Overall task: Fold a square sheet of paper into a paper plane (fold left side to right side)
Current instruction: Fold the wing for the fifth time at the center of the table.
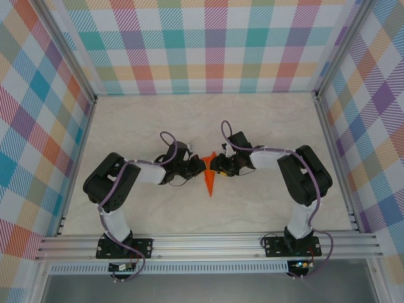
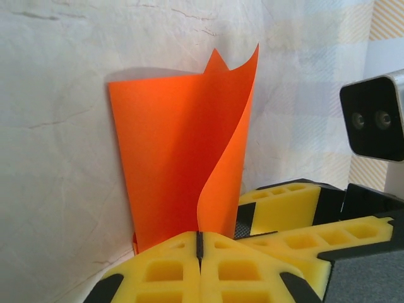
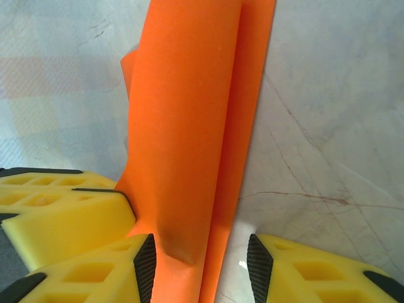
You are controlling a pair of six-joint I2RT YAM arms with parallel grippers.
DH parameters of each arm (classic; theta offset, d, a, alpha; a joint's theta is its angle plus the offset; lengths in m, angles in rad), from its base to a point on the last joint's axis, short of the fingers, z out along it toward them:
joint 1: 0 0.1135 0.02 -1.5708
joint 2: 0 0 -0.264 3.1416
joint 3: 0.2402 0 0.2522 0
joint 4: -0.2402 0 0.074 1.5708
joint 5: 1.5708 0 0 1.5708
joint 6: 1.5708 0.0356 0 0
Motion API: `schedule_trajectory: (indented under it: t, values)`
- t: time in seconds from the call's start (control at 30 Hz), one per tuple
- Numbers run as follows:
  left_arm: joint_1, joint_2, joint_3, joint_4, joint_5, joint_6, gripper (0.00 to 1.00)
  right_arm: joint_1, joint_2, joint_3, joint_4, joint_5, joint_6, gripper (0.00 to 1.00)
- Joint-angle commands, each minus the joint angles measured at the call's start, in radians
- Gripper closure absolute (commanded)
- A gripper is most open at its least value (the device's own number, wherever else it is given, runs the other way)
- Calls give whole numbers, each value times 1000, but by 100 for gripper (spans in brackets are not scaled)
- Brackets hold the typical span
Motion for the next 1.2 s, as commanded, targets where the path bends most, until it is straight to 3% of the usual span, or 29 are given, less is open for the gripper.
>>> schedule_trajectory:
  t: [0.0, 0.3, 0.73, 1.17]
  values:
    - [11, 13, 31, -53, -27, 62, 100, 20, 42, -23, -35, 40, -29, 53]
    - [11, 24, 34, -35, -8, 73, 100, -68, -50, 16, 11, -58, 10, 38]
    - [11, 20, 40, -41, -2, 77, 100, -75, 105, 236, -41, -53, 54, 19]
    - [11, 17, 35, -36, 1, 76, 100, -67, 143, 279, -64, -58, 54, 15]
